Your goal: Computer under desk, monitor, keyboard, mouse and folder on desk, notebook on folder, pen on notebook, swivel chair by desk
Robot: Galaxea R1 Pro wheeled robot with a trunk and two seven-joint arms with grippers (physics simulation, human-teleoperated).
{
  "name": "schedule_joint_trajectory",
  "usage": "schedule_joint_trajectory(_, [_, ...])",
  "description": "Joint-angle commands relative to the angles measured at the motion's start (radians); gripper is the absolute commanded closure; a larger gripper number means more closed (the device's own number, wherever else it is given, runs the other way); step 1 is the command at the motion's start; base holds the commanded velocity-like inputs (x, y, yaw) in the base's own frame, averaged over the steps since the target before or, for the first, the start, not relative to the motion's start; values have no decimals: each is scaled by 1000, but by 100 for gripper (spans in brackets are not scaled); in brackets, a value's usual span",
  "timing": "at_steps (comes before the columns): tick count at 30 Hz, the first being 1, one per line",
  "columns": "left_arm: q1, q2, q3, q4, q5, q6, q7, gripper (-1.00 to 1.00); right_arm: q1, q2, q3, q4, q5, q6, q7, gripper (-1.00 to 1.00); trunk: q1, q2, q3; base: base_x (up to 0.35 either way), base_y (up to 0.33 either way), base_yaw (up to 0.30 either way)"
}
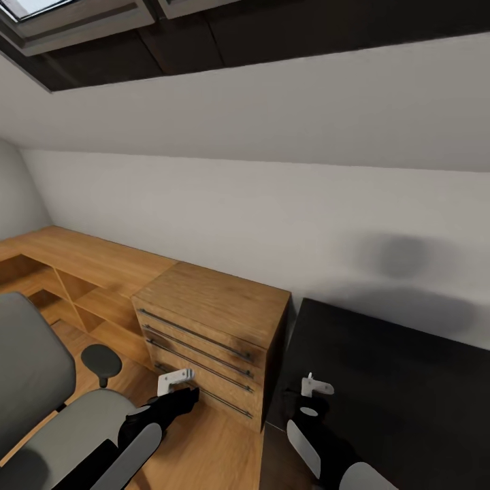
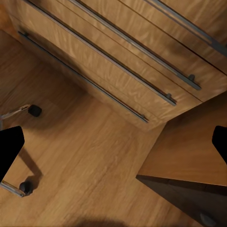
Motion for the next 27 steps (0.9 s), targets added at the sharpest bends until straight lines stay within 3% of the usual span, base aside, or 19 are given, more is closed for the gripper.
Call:
schedule_joint_trajectory(1, [-1,1,-2,-2,6,1,8,-100,-1,-1,6,-1,-7,8,-9,-100,0,-1,-1,0,0,0])
schedule_joint_trajectory(10, [-1,1,-2,-1,6,1,8,-100,-1,-1,6,-1,-7,9,-9,-100,12,-22,-11,0,0,0])
schedule_joint_trajectory(11, [-1,1,-2,-1,6,1,8,-100,-1,-1,6,-1,-7,9,-9,100,12,-22,-11,0,0,0])
schedule_joint_trajectory(27, [-1,1,-1,-1,7,1,8,-100,-1,-2,6,-2,-7,19,-11,100,12,-22,-11,0,0,0])
